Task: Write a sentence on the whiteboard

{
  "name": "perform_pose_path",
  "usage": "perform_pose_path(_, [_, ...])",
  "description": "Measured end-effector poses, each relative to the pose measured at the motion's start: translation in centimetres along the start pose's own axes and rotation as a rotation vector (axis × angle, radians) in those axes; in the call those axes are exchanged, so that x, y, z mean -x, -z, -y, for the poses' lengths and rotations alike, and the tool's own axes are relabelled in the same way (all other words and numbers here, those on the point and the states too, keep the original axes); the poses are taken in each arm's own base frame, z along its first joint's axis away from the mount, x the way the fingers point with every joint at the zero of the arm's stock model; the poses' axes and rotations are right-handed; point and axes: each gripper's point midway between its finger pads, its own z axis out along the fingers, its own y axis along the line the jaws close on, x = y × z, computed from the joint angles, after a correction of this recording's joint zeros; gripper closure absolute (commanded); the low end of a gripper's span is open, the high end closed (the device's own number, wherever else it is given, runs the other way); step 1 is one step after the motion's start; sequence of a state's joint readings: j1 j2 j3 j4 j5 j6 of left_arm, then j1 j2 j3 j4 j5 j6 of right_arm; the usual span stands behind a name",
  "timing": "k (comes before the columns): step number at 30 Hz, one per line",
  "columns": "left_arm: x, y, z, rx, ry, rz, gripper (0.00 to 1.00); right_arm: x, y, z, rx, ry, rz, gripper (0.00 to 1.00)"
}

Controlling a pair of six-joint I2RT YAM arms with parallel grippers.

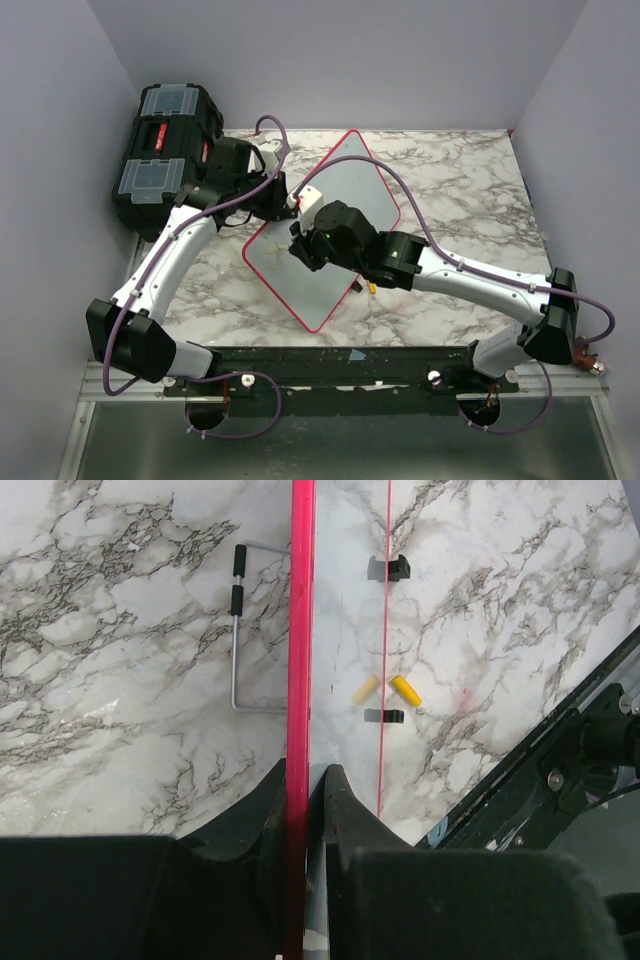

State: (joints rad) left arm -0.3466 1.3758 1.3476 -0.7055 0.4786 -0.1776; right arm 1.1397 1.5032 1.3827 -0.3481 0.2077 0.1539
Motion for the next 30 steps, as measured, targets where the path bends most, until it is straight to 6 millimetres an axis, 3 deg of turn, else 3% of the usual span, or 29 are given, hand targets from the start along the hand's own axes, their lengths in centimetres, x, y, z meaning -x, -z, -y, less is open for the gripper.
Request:
perform_pose_path(16, [-0.1,-0.1,-0.4,0.005,0.005,0.008,1.00,2.1,-0.6,1.1,-0.082,0.002,0.040,0.99])
perform_pose_path(24, [0.0,-0.1,-0.4,0.008,0.008,0.009,1.00,1.8,-0.6,1.6,-0.108,0.000,0.037,0.99])
perform_pose_path(30, [0.1,-0.1,-0.4,0.012,0.008,0.006,1.00,0.2,-0.3,1.9,-0.114,0.001,0.003,0.99])
